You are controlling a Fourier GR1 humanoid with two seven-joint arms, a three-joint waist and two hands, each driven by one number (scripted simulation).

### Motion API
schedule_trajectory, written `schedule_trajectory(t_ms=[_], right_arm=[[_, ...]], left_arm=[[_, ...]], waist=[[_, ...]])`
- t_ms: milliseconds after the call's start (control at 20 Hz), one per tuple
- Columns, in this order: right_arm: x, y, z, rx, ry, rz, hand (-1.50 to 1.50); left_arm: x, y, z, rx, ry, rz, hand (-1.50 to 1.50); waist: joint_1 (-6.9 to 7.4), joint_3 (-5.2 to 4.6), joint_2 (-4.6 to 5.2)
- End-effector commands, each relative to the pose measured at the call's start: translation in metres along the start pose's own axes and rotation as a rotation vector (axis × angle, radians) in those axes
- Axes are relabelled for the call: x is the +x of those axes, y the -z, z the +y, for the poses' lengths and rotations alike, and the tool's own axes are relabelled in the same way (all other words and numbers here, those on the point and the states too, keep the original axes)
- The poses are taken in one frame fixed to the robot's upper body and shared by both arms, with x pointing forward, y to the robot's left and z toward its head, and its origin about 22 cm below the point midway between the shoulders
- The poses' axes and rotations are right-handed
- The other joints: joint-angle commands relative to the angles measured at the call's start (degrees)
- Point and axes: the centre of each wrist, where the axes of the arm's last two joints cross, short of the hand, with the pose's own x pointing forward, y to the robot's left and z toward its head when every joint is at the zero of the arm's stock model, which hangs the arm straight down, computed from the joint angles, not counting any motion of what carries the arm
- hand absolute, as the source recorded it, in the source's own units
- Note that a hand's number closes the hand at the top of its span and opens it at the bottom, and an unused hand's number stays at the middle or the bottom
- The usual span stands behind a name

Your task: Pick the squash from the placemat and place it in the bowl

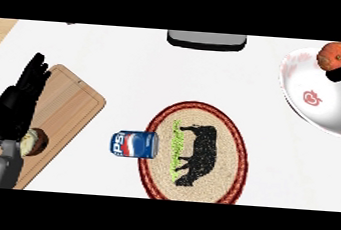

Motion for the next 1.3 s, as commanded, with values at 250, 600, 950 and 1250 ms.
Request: schedule_trajectory(t_ms=[250, 600, 950, 1250], right_arm=[[-0.049, 0.019, 0.011, 0.196, 0.097, -0.006, -1.5], [-0.057, 0.024, -0.013, -0.021, 0.68, -0.042, -1.5], [-0.133, 0.024, -0.036, -0.074, 0.917, 0.001, -1.5], [-0.226, 0.001, -0.06, -0.016, 0.927, -0.012, -1.5]], left_arm=[[0.0, -0.002, 0.004, 0.005, 0.002, 0.006, 0.0], [-0.008, -0.002, 0.002, 0.035, -0.004, 0.019, 0.0], [-0.016, -0.013, 0.007, 0.03, 0.014, 0.038, 0.0], [-0.019, -0.008, 0.011, 0.023, 0.012, 0.018, 0.0]], waist=[[-0.24, 0.03, -0.15], [-2.42, 0.18, -0.75], [-2.41, -0.03, -0.83], [-2.84, -0.07, -0.85]])
